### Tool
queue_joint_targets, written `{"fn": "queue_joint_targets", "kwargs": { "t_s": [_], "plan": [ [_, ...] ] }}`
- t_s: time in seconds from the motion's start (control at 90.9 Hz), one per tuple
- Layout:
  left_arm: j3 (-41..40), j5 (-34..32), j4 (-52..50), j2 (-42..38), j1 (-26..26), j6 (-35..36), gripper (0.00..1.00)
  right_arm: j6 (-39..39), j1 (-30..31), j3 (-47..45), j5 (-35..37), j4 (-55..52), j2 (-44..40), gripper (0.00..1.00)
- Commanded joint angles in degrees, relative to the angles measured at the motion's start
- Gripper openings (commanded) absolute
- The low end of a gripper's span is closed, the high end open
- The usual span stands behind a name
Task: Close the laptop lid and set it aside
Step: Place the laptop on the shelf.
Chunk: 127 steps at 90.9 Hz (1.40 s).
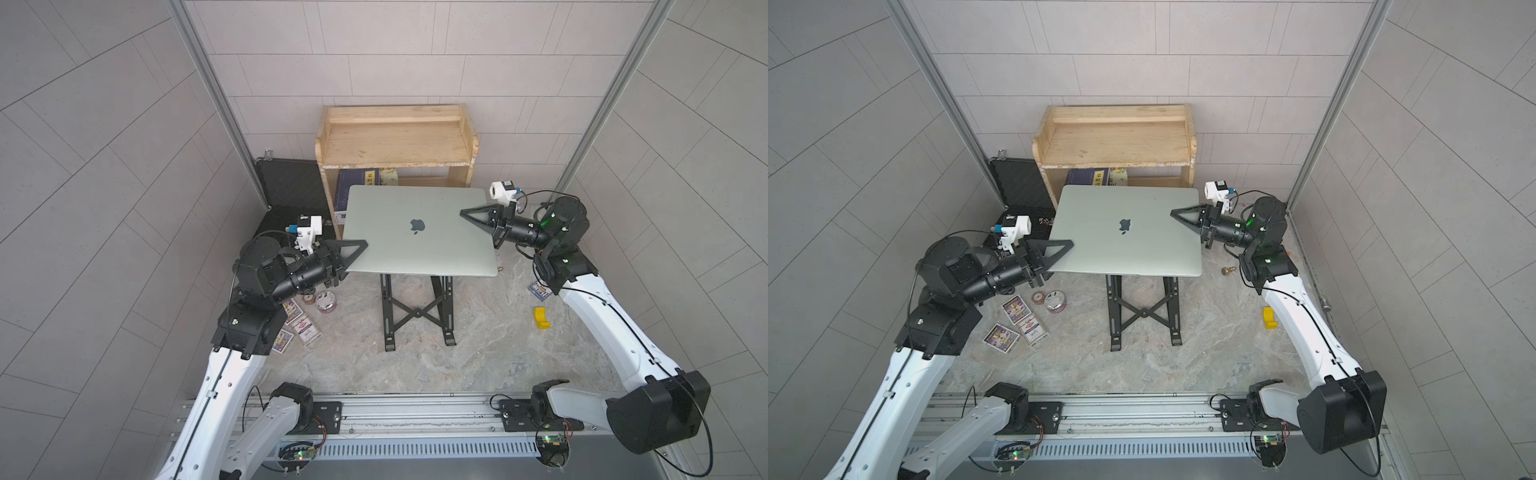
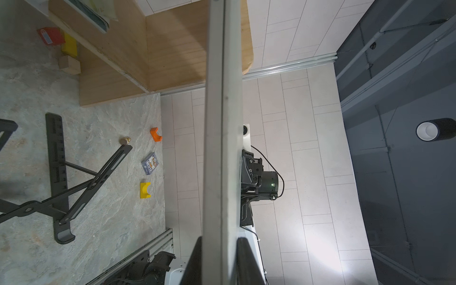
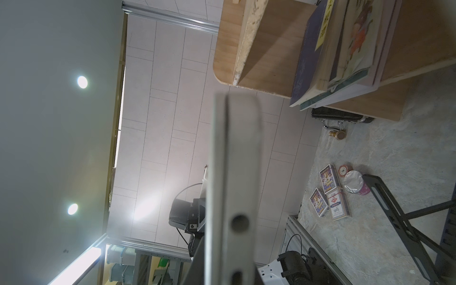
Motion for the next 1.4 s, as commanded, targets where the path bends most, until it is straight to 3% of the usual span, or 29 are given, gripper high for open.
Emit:
{"fn": "queue_joint_targets", "kwargs": {
  "t_s": [0.0, 0.286, 0.583, 0.947, 1.123, 1.387],
  "plan": [
    [1.43, 1.87, -3.25, 3.20, -0.75, -0.87, 0.00, -2.76, 1.67, 6.90, 2.48, 5.97, 1.10, 0.00],
    [7.25, 3.07, -1.27, 10.52, 2.48, -1.75, 0.00, -1.99, 2.25, 16.90, 2.53, 5.33, 9.97, 0.00],
    [10.51, 9.15, 4.95, 18.16, 10.96, -6.44, 0.00, 1.12, 2.59, 24.84, 3.00, 7.82, 18.73, 0.00],
    [12.57, 12.15, 10.21, 22.88, 15.18, -10.54, 0.00, 0.94, 4.38, 30.20, 4.59, 6.33, 23.14, 0.00],
    [13.63, 11.98, 12.12, 25.03, 15.81, -12.36, 0.00, 0.90, 5.01, 30.76, 5.62, 6.08, 23.64, 0.28],
    [13.69, 11.39, 16.73, 27.72, 16.64, -16.92, 0.00, 0.29, 5.24, 31.37, 5.69, 5.07, 23.12, 0.49]
  ]
}}
